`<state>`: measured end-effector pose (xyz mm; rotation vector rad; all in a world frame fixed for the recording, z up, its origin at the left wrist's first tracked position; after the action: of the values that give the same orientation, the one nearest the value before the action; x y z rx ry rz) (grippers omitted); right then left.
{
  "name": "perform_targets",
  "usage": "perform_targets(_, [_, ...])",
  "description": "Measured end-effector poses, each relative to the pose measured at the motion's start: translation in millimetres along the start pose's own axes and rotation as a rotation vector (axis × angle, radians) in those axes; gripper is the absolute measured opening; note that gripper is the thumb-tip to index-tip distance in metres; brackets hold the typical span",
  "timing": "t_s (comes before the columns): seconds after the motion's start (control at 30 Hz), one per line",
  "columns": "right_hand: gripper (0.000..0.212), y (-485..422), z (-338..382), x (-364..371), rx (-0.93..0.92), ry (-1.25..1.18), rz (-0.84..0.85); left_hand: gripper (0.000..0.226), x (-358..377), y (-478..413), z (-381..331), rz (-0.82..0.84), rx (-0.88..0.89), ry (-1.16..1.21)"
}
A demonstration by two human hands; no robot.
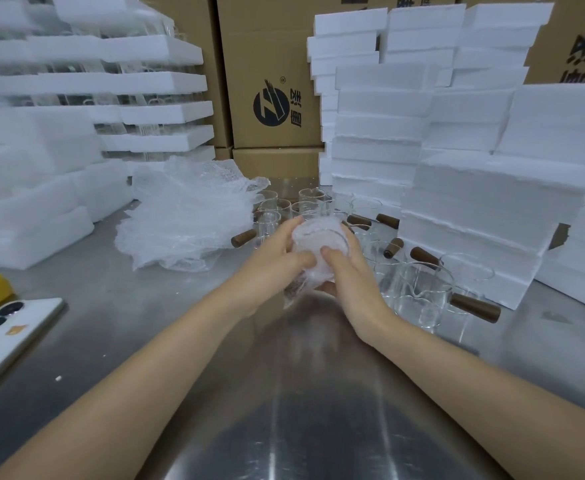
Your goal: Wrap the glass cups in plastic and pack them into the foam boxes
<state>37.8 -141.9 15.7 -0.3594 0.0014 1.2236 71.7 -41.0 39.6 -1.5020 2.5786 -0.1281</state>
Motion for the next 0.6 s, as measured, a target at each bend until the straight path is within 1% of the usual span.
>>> perform_targets(0.03, [0.062,2,1,5,-0.011,0.026,0.051,0.065,-3,0,0,-0.012,0.006,0.002])
perform_targets(0.07, [0.07,5,5,10,-0.047,0.081,0.104,0.064,-7,0,-2,-0.037,0.041,0.005])
perform_targets(0.13, [0.078,14,15,20,-0.137,0.192,0.163,0.057,-11,2,-10,-0.109,0.137,-0.02])
perform_targets(0.2, [0.079,14,18,19,-0.158,0.197,0.136,0.055,-10,5,-14,-0.166,0.205,-0.102])
perform_targets(0.27, [0.08,10,20,11,-0.15,0.164,0.062,0.058,-6,6,-17,-0.168,0.241,-0.15])
perform_targets(0.3, [0.077,8,20,5,-0.139,0.143,0.018,0.059,-4,4,-16,-0.137,0.233,-0.162])
perform_targets(0.33, [0.069,6,20,-1,-0.126,0.102,-0.027,0.063,-1,3,-14,-0.082,0.202,-0.169])
perform_targets(0.4, [0.047,4,17,-12,-0.087,0.001,-0.109,0.075,6,2,-9,0.06,0.113,-0.126])
perform_targets(0.43, [0.04,3,15,-16,-0.058,-0.042,-0.136,0.076,9,2,-9,0.11,0.093,-0.079])
perform_targets(0.5, [0.036,3,13,-17,-0.01,-0.124,-0.137,0.065,7,3,-21,0.115,0.155,-0.043])
perform_targets(0.53, [0.037,3,14,-14,-0.002,-0.184,-0.114,0.06,1,5,-30,0.084,0.224,-0.093])
perform_targets(0.6, [0.037,5,10,-4,0.059,-0.358,-0.054,0.056,-7,11,-47,0.064,0.383,-0.305])
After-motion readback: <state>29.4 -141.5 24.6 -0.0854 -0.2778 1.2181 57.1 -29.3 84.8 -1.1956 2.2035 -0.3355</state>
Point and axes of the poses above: each hand's wrist, its own y-axis away from the middle knuckle, its own x-axis out of the palm, z = x × y, the point moved 10 cm from there along -y, towards the middle knuckle, and after that the axes turned 12 degrees about y, right-handed, at the moved point
